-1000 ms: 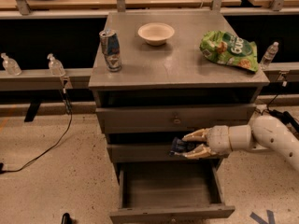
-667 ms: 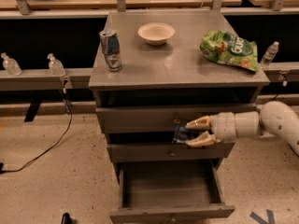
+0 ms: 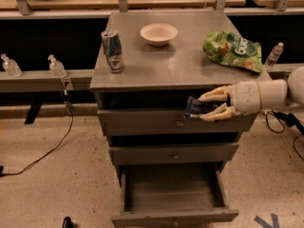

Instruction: Pick rxbar blueberry from bottom drawer and place on counter

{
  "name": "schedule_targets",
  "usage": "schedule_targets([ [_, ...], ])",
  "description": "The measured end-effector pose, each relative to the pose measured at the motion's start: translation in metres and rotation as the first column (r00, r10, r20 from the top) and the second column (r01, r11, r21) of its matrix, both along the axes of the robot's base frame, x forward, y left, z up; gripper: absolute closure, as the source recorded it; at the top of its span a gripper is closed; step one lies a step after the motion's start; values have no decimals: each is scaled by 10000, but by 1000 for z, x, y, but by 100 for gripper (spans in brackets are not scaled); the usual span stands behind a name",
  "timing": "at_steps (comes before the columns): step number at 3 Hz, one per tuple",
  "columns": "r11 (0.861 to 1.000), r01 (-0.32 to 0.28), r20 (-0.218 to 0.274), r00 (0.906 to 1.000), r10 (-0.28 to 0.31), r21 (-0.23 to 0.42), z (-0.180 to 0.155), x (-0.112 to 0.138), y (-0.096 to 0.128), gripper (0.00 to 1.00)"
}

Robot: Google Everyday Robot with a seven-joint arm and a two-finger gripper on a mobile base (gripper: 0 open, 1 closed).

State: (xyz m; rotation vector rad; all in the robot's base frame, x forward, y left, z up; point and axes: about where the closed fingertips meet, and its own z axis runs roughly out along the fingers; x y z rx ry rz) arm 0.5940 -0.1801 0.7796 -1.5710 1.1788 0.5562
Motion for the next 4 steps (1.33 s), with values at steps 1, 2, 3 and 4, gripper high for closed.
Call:
schedule_targets([
  [1, 9979, -622, 406, 9973, 615, 173, 36, 4, 2, 100],
  [2, 9987, -510, 948, 9942, 506, 24, 68, 7, 4, 100],
  [3, 10000, 39, 1428, 9897, -37, -13, 109, 9, 5, 100],
  [4, 9906, 1310, 1763, 9749, -1360, 399, 159, 25, -5, 100],
])
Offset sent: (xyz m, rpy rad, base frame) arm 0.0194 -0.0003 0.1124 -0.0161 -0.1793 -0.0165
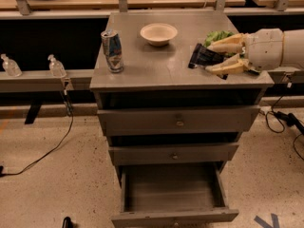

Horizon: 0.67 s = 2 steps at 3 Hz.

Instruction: Pick rxbar blueberry from bottom drawer and place on counter

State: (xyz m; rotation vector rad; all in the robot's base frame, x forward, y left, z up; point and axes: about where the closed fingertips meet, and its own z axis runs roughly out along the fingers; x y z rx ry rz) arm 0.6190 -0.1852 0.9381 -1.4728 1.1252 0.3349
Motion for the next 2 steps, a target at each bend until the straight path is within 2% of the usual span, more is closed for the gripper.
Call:
schedule_targets([
  [1, 9984, 537, 131, 9985, -539, 187, 19, 8, -4, 100],
  [2, 9984, 535, 131, 9985, -537, 188, 19, 8, -3, 100],
])
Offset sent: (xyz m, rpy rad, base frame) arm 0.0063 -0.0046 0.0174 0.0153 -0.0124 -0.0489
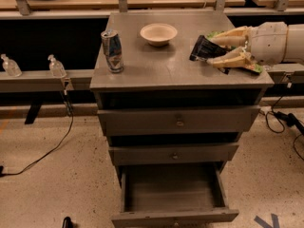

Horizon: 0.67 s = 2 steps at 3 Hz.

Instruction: Pick rxbar blueberry from bottom drawer and place on counter

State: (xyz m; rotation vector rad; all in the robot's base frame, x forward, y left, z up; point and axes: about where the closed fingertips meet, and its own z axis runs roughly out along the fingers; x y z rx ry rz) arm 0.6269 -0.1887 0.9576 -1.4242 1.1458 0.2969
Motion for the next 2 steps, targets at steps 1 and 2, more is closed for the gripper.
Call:
schedule_targets([
  [1, 9991, 430, -485, 9979, -430, -20, -16, 24, 5, 100],
  [2, 9983, 569, -783, 9954, -557, 137, -26, 46, 15, 100],
])
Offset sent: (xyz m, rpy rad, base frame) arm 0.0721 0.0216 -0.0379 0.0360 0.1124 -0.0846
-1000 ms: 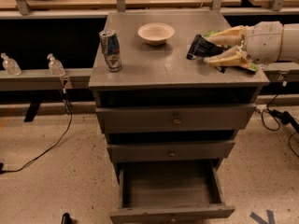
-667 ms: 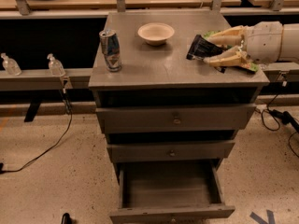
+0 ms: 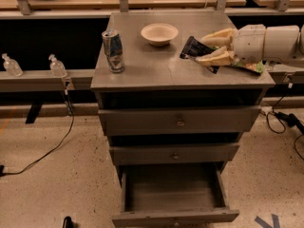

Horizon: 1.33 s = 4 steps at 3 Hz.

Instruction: Pick rxbar blueberry from bottom drawer and place on counter

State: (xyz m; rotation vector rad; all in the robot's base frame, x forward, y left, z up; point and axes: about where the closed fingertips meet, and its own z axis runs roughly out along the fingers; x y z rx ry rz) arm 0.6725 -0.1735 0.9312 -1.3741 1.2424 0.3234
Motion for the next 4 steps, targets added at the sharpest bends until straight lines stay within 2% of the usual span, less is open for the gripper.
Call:
schedule_targets([
  [1, 9983, 570, -631, 9964, -565, 74, -21, 32, 13, 98],
  [2, 9938, 1101, -1074, 9884, -1077, 162, -33, 49, 22, 76],
  [3, 9850, 1718, -1563, 9735, -1668, 189, -45, 60, 26, 45],
  [4, 9866, 1622, -1541, 9754, -1575, 180, -45, 59, 29, 22],
])
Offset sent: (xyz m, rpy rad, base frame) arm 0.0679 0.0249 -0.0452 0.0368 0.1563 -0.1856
